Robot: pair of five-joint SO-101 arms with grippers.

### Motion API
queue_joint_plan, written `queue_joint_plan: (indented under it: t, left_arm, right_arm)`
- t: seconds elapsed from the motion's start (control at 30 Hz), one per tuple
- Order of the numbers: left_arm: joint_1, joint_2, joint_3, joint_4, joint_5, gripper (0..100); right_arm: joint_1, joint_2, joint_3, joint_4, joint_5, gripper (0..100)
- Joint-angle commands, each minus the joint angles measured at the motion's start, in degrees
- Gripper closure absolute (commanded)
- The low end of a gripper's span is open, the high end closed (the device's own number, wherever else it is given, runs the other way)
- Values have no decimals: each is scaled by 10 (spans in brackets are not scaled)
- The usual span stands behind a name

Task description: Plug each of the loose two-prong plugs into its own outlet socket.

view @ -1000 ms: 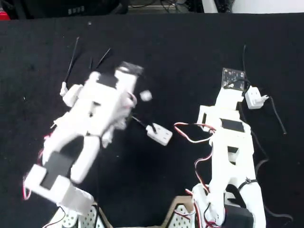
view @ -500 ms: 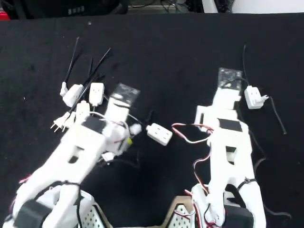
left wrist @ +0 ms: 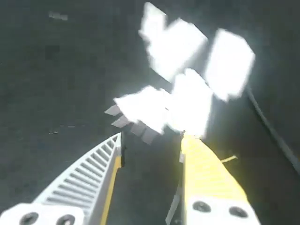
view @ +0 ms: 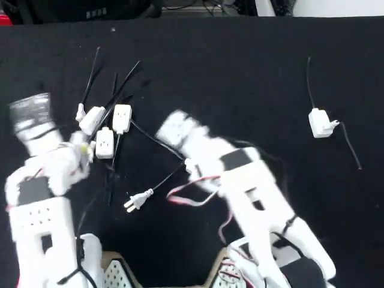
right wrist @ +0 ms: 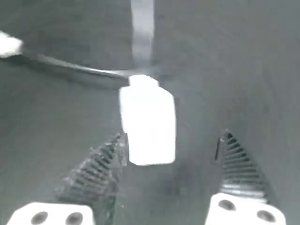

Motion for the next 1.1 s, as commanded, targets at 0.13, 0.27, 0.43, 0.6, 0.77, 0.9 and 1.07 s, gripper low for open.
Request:
queue_joint_plan:
  t: [0.13,0.27,0.43,0.6,0.77,0.9,1.07]
  left_arm:
    - [-143,-48,52,-61,76,791]
    - [-189,-48,53,-57,76,791]
    - [-196,-48,61,-56,91,791]
    - [-196,-48,62,-56,91,791]
    - [-196,-48,62,-56,91,791]
    - [-196,-48,61,-56,91,791]
    - [-195,-49,61,-56,91,791]
  right_arm:
    - [-157,27,-60,14,33,717]
    - [-199,140,-121,14,33,714]
    - [-245,250,-204,27,74,714]
    - [-247,294,-260,36,89,716]
    - [-263,305,-266,33,107,716]
    - [-283,327,-256,33,149,717]
    - [-284,373,-257,-3,175,773]
